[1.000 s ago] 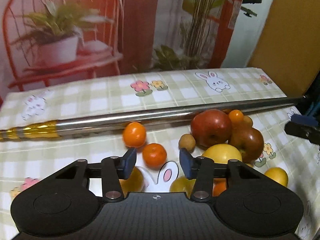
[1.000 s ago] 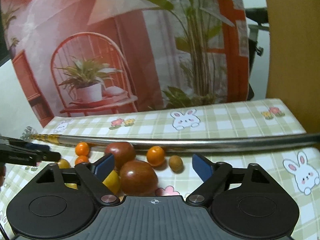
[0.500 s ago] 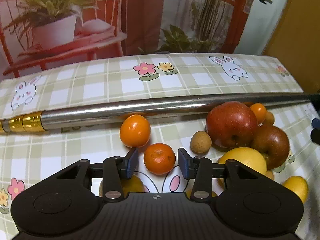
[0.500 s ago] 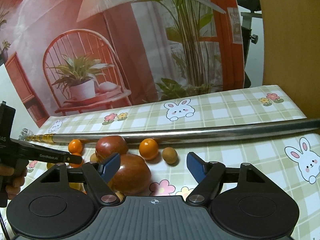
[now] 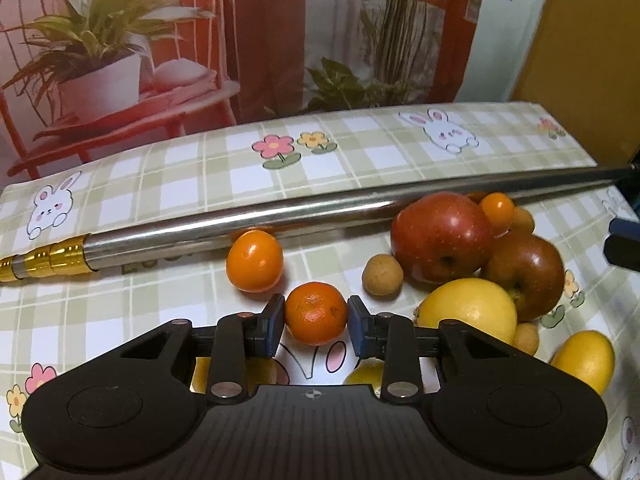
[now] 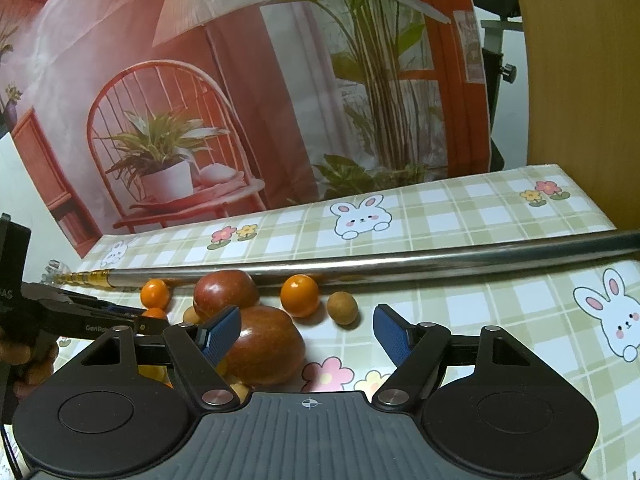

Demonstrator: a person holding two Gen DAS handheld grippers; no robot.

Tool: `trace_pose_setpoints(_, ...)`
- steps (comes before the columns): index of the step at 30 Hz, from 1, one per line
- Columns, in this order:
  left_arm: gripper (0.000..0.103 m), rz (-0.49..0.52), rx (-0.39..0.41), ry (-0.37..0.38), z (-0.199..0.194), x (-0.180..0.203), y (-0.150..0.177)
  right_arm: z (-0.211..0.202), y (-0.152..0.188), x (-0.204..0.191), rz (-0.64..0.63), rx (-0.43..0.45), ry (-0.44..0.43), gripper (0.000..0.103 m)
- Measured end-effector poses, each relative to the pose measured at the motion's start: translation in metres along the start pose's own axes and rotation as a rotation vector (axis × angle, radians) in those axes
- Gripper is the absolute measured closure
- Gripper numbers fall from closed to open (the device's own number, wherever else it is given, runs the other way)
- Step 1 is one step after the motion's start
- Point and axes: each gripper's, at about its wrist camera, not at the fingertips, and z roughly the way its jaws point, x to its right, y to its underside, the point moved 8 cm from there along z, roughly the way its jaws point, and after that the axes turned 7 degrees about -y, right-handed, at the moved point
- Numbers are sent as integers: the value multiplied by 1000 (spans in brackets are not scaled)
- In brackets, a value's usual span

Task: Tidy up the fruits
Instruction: 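Grasp a tangerine with the left tool while the right tool grasps a dark red apple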

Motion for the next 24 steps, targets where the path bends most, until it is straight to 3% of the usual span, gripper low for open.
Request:
trace_pose_setpoints(9,68,-53,100,15,-56,-3,4,3,2,-4,-20,-16,-28,32)
trace_pose_setpoints(14,68,-80,149,11,-87,-4,20,23,2,-13,-67,-70,-73,35)
trace_pose_setpoints(24,68,-153,148,50,-110,-8,54,67,13,-17,8,-189,-108,45)
